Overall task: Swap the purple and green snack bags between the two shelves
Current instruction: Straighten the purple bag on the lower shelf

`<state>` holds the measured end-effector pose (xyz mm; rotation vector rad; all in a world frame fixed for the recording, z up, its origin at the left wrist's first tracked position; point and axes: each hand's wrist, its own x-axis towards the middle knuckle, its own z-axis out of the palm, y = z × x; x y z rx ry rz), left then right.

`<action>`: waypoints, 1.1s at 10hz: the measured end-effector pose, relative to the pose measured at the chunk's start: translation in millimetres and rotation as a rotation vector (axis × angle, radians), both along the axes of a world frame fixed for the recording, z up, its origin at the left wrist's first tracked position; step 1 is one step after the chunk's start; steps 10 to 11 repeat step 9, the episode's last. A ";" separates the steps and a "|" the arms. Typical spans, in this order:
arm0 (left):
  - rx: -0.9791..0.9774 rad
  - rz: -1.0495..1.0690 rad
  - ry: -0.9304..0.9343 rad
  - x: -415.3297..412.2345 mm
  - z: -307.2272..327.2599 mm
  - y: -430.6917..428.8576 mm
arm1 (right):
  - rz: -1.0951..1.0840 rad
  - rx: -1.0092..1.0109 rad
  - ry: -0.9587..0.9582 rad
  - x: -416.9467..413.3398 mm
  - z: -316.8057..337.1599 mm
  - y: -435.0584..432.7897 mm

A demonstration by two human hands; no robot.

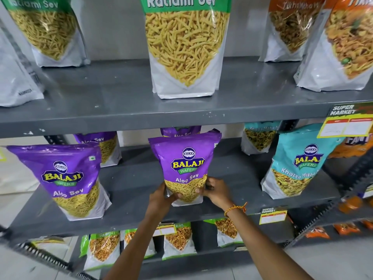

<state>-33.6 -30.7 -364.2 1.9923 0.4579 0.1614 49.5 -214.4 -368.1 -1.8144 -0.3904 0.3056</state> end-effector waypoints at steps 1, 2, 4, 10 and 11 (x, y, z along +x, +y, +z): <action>0.023 -0.009 -0.004 -6.7 -1.8 0.2 | -0.004 -0.030 -0.010 -7.9 0.6 -1.4; 0.014 -0.018 -0.009 -10.1 -3.4 -0.7 | -0.047 -0.065 -0.021 -15.7 0.4 -1.2; -0.028 -0.038 -0.006 -8.8 -3.4 -6.1 | -0.085 -0.088 -0.027 -16.2 -2.5 -0.4; -0.022 -0.059 0.047 -6.7 -0.8 -8.0 | -0.093 -0.121 -0.051 -16.1 -2.0 0.9; -0.022 -0.059 0.047 -6.7 -0.8 -8.0 | -0.093 -0.121 -0.051 -16.1 -2.0 0.9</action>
